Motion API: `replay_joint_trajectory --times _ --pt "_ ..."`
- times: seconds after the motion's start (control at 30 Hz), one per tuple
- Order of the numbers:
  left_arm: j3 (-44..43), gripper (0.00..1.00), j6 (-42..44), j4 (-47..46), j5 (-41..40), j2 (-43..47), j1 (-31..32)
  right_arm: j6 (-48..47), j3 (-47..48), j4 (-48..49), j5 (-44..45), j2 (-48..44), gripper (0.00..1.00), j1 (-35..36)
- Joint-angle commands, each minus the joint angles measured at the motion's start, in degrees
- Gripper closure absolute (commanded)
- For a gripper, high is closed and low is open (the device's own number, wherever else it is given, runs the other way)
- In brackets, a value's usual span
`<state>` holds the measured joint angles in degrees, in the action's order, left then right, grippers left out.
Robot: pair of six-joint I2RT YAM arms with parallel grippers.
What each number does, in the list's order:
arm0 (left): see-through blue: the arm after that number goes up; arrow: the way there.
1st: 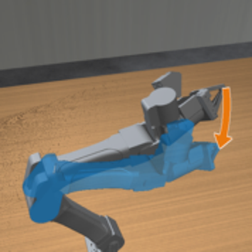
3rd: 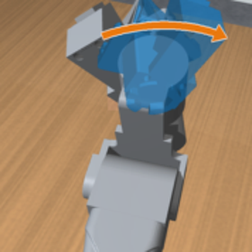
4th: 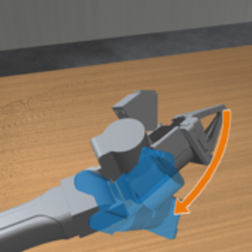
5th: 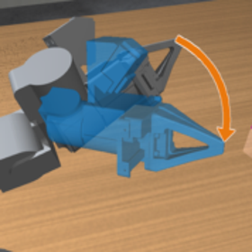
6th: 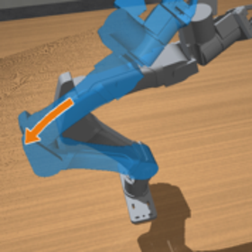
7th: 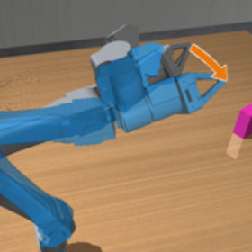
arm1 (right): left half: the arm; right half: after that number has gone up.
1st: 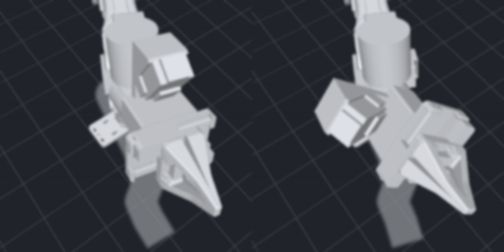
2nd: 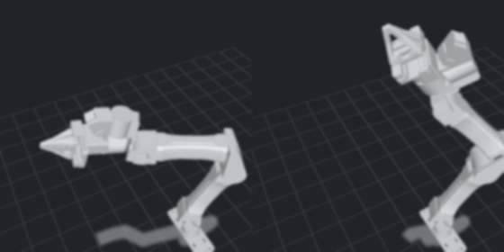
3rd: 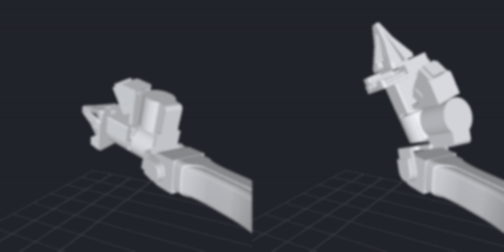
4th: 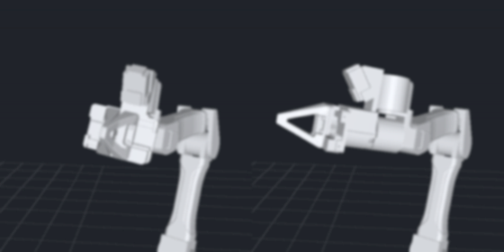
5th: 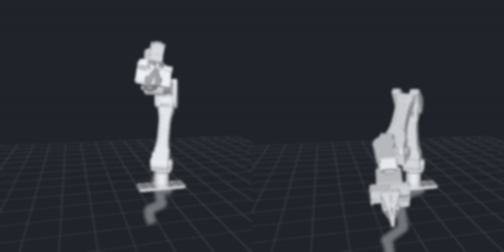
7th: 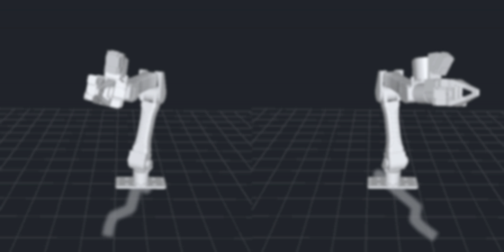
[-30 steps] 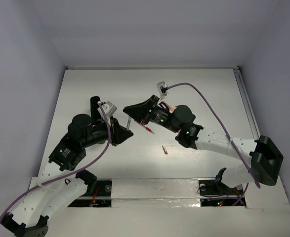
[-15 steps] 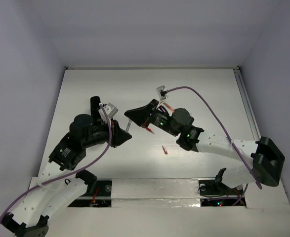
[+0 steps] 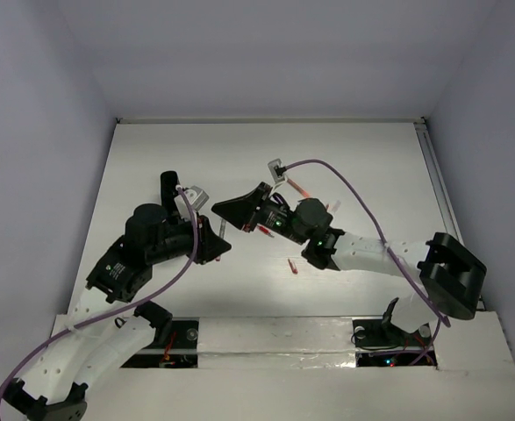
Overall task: Sort the stationery into containers
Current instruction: Close the pen cap on the pen.
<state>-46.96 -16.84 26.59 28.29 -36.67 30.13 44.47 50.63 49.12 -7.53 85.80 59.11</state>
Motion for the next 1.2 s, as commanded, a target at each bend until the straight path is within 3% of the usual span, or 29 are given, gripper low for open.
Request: replay_joint_trajectory --times 0.0,0.13,0.3,0.6,0.9,1.17 --pt "-6.0 1.0 -1.1 -33.9 -10.3 1.6 -2.4 2.9 -5.4 -16.3 -21.6 4.9 1.0 6.8" --pt "-6.5 1.0 -0.3 -34.1 -10.8 1.1 -2.4 1.7 -4.0 -18.8 -20.4 5.9 1.0 8.1" --pt "-6.4 1.0 0.2 -33.8 -10.9 1.2 -2.4 1.4 -9.5 -20.7 -16.2 0.8 1.0 7.6" --pt "-2.4 1.0 -3.2 -35.7 -9.6 1.3 -2.4 1.8 -6.3 -18.4 -15.5 3.1 1.0 7.0" --pt "4.8 1.0 -6.5 -34.1 -13.8 6.1 -2.4 5.2 -0.9 -12.2 -19.0 9.8 1.0 6.4" --pt "3.1 1.0 -5.7 -33.0 -15.1 4.9 -2.4 2.6 -1.9 -14.3 -20.6 8.0 1.0 6.4"
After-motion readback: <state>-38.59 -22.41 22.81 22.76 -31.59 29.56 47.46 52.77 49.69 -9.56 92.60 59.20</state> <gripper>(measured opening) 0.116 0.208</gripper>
